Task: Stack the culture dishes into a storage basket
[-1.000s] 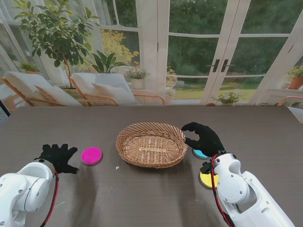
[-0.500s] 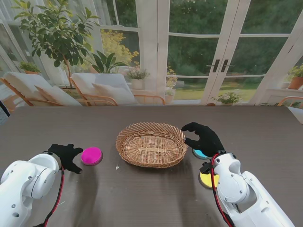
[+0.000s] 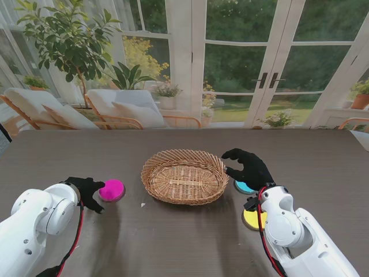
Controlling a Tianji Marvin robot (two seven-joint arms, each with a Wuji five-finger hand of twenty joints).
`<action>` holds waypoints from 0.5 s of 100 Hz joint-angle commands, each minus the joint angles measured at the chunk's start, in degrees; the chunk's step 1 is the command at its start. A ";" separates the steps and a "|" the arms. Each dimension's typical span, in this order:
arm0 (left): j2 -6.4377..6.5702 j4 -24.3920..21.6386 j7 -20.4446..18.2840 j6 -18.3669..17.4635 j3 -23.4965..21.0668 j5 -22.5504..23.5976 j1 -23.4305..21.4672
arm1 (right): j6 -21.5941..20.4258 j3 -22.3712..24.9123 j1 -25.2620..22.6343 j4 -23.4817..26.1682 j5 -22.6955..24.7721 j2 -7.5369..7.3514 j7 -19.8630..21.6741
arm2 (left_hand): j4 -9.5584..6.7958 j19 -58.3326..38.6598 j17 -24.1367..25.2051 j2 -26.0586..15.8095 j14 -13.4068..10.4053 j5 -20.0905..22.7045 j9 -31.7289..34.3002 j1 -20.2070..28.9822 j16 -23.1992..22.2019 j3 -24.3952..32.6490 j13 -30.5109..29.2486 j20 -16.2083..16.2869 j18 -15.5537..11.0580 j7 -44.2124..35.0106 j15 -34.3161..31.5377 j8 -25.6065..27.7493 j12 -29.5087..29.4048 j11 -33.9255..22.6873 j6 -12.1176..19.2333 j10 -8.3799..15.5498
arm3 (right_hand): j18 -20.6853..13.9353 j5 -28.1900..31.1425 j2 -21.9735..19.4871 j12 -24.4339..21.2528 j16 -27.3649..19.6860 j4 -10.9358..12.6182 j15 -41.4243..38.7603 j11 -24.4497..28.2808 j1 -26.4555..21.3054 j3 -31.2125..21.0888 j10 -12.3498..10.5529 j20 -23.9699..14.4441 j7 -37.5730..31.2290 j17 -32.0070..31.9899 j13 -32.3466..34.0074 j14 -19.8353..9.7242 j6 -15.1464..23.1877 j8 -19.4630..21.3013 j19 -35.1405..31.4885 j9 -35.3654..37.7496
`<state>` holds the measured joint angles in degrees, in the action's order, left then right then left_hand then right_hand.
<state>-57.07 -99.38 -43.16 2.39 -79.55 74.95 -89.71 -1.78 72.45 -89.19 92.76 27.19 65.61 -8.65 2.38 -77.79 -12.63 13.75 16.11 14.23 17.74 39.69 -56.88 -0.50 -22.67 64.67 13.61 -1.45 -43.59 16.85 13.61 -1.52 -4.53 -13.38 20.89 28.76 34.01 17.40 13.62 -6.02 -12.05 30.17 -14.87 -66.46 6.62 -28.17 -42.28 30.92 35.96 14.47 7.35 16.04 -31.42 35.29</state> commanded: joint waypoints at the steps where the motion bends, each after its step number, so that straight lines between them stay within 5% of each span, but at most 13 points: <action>1: 0.03 0.83 -1.32 0.21 0.32 -0.18 0.72 | -0.11 -0.03 -0.17 0.09 -0.03 0.21 0.85 | -0.88 -3.45 -0.14 0.39 1.85 -2.00 -2.38 -2.21 -0.73 -0.66 -1.86 1.97 0.14 1.15 -1.72 -0.38 0.48 0.35 1.00 -0.75 | 0.46 0.31 -1.55 -0.79 0.16 0.42 0.28 -1.21 1.42 3.20 0.78 -1.44 1.07 -13.67 0.51 0.16 0.55 0.18 1.86 -0.50; 50: 0.63 8.18 1.09 1.51 4.47 -4.85 6.79 | 0.40 -0.05 -0.34 0.34 -0.20 0.07 1.66 | -1.01 -3.61 -0.49 -0.29 2.63 -3.96 -2.22 -1.91 -0.86 -0.34 -2.85 3.90 0.48 2.01 -1.59 -0.95 0.22 0.05 2.52 -0.67 | 0.45 0.30 -1.63 -0.80 0.20 0.44 0.28 -1.24 1.41 3.31 0.84 -1.72 1.25 -13.70 0.46 0.23 0.66 0.24 1.99 -0.75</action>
<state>-56.42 -91.85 -41.66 3.65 -75.36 70.60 -83.68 -1.53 72.53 -89.23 92.82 26.98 65.58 -7.91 2.38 -78.50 -12.76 13.75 17.25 12.62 16.51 39.69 -56.97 -0.50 -23.44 66.75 13.56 -0.53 -44.14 16.50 13.61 -1.52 -2.86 -13.35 20.89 28.77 34.00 17.40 13.62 -6.02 -12.05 30.17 -14.86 -66.46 6.67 -28.17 -41.81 30.92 35.96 14.47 7.36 16.04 -31.38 35.29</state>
